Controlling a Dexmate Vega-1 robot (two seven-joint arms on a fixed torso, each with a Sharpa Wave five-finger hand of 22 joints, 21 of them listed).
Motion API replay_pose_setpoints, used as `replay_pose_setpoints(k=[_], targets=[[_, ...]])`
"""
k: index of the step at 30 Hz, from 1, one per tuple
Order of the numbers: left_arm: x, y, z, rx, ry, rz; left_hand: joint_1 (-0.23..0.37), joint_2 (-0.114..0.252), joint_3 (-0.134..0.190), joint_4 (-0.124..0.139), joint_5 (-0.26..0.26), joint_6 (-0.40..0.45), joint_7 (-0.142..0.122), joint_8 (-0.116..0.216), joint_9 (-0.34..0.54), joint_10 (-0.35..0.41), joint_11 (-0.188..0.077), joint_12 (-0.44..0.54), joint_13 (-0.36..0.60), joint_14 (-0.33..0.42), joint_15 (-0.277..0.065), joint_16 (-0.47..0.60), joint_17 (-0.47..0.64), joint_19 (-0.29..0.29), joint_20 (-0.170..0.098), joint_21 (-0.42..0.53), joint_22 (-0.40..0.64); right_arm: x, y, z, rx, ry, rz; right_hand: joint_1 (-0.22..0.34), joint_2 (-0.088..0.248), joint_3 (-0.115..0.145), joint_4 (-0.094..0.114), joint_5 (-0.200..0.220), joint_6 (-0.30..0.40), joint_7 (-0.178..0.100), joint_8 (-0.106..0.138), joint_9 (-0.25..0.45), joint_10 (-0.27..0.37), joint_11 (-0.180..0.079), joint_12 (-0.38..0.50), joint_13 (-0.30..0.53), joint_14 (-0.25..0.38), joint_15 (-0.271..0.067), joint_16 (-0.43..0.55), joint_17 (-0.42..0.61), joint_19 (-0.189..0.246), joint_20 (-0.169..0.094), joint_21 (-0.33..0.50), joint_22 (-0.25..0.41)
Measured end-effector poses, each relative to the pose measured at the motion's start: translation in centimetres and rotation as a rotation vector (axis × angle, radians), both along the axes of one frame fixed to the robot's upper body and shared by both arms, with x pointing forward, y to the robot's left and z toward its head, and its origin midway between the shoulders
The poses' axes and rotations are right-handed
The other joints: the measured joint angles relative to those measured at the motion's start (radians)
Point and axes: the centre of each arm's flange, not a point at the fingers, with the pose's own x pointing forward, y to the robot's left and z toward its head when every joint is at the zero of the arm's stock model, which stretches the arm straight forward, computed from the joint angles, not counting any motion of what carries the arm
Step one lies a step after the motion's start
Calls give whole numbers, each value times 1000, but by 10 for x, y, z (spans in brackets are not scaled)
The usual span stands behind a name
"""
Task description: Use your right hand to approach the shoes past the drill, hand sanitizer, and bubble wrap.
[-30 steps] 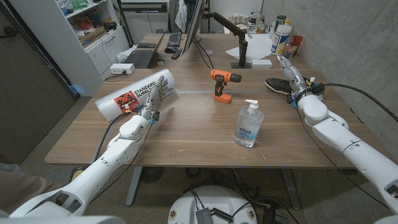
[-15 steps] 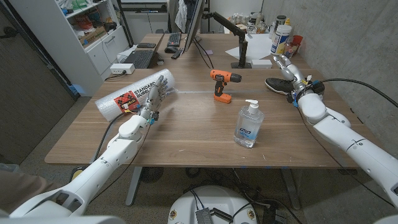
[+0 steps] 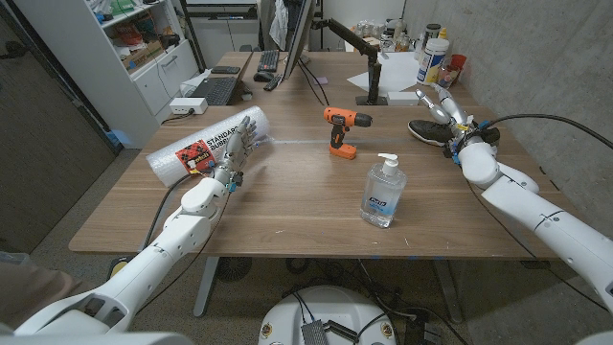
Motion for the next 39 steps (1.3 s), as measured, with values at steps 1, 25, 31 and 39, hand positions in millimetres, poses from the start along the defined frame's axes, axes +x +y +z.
replay_pose_setpoints(k=[1,25,31,39], targets=[[0,0,0,0,0,0,0,0,0,0,0,0,0,0,0,0,0,0,0,0,0,0,0,0,0,0,0,0,0,0,-5,-1,-5,0,0,0,0,0,0,0,0,0,0,0,0,0,0,0,0,0,0,0,0,0],[-7,-3,1,1,-13,8,3,3,4,-4,0,0,0,0,0,0,0,0,0,0,0,0,0,0,0,0,0,-1,4,7,-202,-21,-175,16,3,4,-4,-4,0,0,0,0,-16,-1,0,0,0,0,-4,0,-13,2,-5,0],[-7,-3,1,0,-12,12,4,4,4,-4,0,0,0,0,0,0,0,0,0,0,0,0,0,0,0,0,0,-2,7,11,-217,-27,-172,16,3,4,-4,-8,-6,-6,0,0,-20,2,0,0,0,0,-4,0,-22,0,-5,0],[-13,-5,5,5,-28,7,4,4,4,-4,0,0,0,0,0,0,0,0,0,0,0,0,0,0,0,0,0,5,-3,14,-303,20,-276,15,3,1,-7,-8,-6,-5,0,5,-25,-3,0,0,0,0,-4,0,-22,0,-5,0]])
